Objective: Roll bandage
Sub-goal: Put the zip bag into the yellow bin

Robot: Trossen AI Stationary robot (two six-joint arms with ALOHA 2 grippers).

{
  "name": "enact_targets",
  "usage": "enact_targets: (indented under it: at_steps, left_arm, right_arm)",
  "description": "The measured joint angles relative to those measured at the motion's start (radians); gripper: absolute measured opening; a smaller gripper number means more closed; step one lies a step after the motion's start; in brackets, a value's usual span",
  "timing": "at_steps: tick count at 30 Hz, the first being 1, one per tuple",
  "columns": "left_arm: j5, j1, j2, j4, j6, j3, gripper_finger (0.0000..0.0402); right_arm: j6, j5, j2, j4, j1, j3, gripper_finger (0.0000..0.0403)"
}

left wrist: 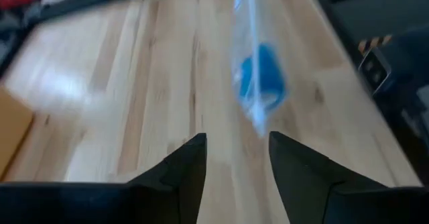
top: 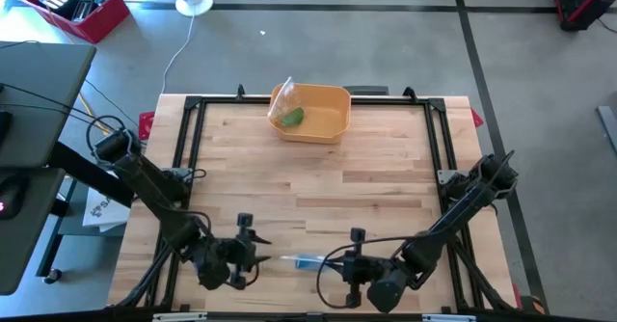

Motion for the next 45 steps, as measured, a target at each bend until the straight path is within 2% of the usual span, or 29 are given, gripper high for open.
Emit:
enact_targets:
  at_steps: [3,8,17,22,25,28,30,32,36,40,42,45]
  left_arm:
    - [-0.005,0.014,0.028,0.129,0.067,-0.025,0.0154]
    - [-0.002,0.045,0.096,0.245,0.127,-0.030,0.0138]
    - [0.134,0.118,0.243,0.634,0.278,-0.030,0.0133]
    - [0.116,0.175,0.286,0.692,0.253,-0.030,0.0133]
    - [0.198,0.211,0.289,0.705,0.248,-0.030,0.0120]
    - [0.257,0.237,0.289,0.705,0.235,-0.029,0.0077]
    - [0.263,0.250,0.289,0.705,0.222,-0.029,0.0035]
    - [0.266,0.261,0.289,0.705,0.197,-0.029,0.0010]
    - [0.264,0.287,0.271,0.630,0.115,-0.023,0.0006]
    - [0.182,0.312,0.239,0.351,0.047,0.034,0.0002]
    - [0.141,0.330,0.230,0.228,0.033,0.070,0.0001]
    - [0.131,0.370,0.220,0.106,-0.002,0.138,0.0001]
  right_arm:
    - [-0.002,0.000,0.000,0.000,-0.002,0.000,0.0000]
    - [0.004,0.000,0.000,0.001,-0.002,0.000,0.0000]
    - [0.000,0.000,0.000,0.006,-0.002,0.000,0.0000]
    - [0.000,0.000,0.000,0.001,-0.002,0.000,0.0000]
    - [0.000,-0.007,0.000,-0.004,-0.002,0.000,0.0000]
    - [0.002,-0.016,0.000,-0.005,-0.002,0.000,0.0000]
    - [0.039,-0.008,0.000,-0.008,-0.002,0.000,0.0000]
    - [0.093,-0.010,0.000,-0.021,-0.004,0.000,0.0005]
    - [0.201,-0.090,-0.012,-0.150,-0.005,0.000,0.0040]
    - [0.439,-0.159,-0.071,-0.390,0.032,0.000,0.0092]
    - [0.559,-0.166,-0.087,-0.509,0.062,0.000,0.0113]
    - [0.736,-0.163,-0.092,-0.650,0.121,0.000,0.0134]
